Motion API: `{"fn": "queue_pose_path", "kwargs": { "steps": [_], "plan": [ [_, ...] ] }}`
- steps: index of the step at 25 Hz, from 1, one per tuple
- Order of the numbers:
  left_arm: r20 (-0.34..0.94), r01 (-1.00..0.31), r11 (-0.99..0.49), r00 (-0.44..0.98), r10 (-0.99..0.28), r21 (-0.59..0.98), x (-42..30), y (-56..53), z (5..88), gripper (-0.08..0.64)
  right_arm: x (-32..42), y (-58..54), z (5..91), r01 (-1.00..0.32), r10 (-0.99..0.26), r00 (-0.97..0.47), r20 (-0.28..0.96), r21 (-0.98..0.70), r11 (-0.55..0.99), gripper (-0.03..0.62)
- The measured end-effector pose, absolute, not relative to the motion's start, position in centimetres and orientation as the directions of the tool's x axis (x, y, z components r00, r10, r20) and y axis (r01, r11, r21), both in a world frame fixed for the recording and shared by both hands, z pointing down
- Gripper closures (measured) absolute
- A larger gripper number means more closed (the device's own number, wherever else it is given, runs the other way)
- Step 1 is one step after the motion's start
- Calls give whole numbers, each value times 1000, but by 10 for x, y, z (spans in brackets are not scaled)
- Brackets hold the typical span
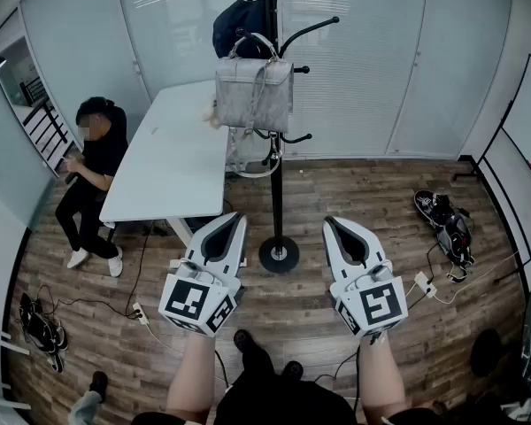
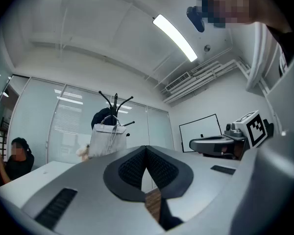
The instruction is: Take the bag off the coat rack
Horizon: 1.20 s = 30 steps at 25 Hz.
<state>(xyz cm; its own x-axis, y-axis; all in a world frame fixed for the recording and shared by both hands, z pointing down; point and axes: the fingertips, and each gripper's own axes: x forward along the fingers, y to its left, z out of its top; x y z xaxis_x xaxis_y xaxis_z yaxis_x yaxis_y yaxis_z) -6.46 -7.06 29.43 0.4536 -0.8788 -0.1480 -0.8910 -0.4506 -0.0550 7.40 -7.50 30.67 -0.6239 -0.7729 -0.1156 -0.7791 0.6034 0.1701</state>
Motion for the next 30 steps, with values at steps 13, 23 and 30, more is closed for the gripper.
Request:
{"fn": "queue_pose_path", "kwargs": {
  "steps": [13, 23, 30],
  "plan": [
    [-143, -883, -467, 468, -872, -40, -54, -62, 301, 546, 78, -69, 311, -759, -748, -651, -128, 121, 639, 563],
    [-133, -888, -458, 458, -879, -33, -59, -96, 316, 545, 85, -98, 326, -786, -780, -618, -92, 98, 611, 563],
    [-198, -874, -486, 476, -857, 2, -70, -149, 305, 545, 72, -147, 314, -796, -794, -601, -87, 155, 585, 563]
  ]
}}
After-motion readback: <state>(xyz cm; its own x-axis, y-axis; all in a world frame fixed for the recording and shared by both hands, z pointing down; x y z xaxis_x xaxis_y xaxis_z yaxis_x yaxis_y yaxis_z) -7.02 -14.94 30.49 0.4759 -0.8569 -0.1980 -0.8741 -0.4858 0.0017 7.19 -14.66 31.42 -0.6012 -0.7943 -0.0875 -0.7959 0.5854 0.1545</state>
